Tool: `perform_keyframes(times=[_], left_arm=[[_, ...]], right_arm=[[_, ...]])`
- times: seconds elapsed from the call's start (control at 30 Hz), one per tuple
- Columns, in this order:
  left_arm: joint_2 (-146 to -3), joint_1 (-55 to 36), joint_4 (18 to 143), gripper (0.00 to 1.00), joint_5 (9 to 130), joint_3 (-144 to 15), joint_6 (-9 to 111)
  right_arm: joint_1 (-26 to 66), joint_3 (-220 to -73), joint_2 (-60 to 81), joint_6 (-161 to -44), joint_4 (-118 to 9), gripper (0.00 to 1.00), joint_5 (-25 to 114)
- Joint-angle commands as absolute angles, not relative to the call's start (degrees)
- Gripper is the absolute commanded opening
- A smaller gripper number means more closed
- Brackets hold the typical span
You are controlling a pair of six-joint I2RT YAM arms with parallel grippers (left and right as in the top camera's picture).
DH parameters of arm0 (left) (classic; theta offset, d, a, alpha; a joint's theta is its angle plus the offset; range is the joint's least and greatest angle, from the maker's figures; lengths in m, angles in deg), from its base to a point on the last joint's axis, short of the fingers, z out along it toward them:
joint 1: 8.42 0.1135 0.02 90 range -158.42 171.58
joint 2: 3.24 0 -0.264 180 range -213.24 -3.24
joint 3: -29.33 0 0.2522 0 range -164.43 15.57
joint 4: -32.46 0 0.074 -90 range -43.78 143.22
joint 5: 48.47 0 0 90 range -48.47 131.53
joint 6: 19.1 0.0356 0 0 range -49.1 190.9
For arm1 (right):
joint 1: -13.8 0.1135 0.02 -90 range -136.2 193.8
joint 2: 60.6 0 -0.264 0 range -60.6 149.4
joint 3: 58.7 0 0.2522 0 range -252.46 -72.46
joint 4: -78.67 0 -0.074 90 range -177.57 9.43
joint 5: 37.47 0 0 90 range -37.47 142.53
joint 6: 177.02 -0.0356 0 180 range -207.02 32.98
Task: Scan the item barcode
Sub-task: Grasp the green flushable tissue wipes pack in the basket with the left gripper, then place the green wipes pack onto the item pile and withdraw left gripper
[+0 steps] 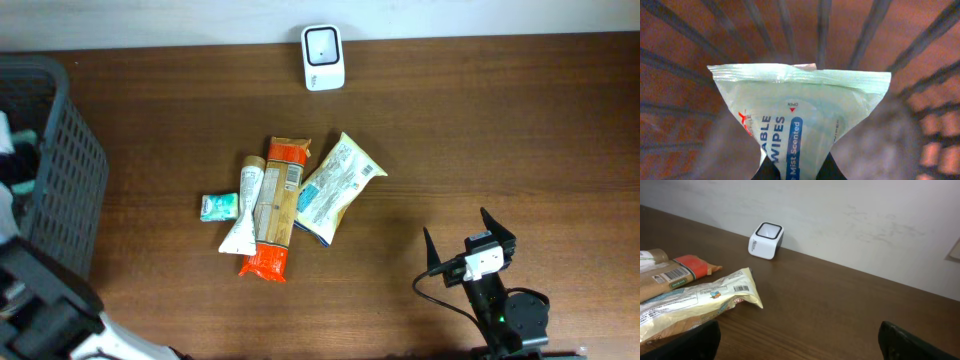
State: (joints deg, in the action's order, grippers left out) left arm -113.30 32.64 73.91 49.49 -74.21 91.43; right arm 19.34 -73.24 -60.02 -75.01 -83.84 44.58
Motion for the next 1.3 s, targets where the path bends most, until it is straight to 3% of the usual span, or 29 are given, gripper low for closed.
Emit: perform_keyframes(times=[0.0,0.2,0.33,0.53,0.8,1.0,1.1,1.27], left_arm=[[-101.9,31.8,71.3,0.0,52.8,-75.5,83.3],[-86.9,27.2,71.6,0.0,62.3,-75.5,77.8],[-81.0,17.8,83.8,0.0,67.9,-75.5,75.0],[-84.8,-3.3,96.5,0.0,62.8,-70.4,73.7],[-95.0,-19.8,92.5,0.0,60.6,-64.7,72.6],[-101.6,-23.7,92.0,0.0,58.7,-64.7,71.8],[-102.7,-22.7,94.3,0.0,42.9,-64.7,71.6],[-102.7,-17.0,95.2,0.0,31.1,-63.8,70.4]], right_arm=[[18.9,-72.8,-60.4,-75.2,-83.7,0.99,44.9],[18.9,-72.8,-60.4,-75.2,-83.7,0.99,44.9],[18.9,-72.8,-60.4,-75.2,-83.7,0.99,44.9],[18.9,-72.8,-60.4,-75.2,-83.7,0.99,44.9],[18.9,-72.8,-60.4,-75.2,-83.7,0.99,44.9],[18.9,-72.8,-60.4,-75.2,-83.7,0.98,44.9],[18.9,-72.8,-60.4,-75.2,-83.7,0.99,44.9],[18.9,-72.8,-60.4,-75.2,-83.7,0.98,44.9]])
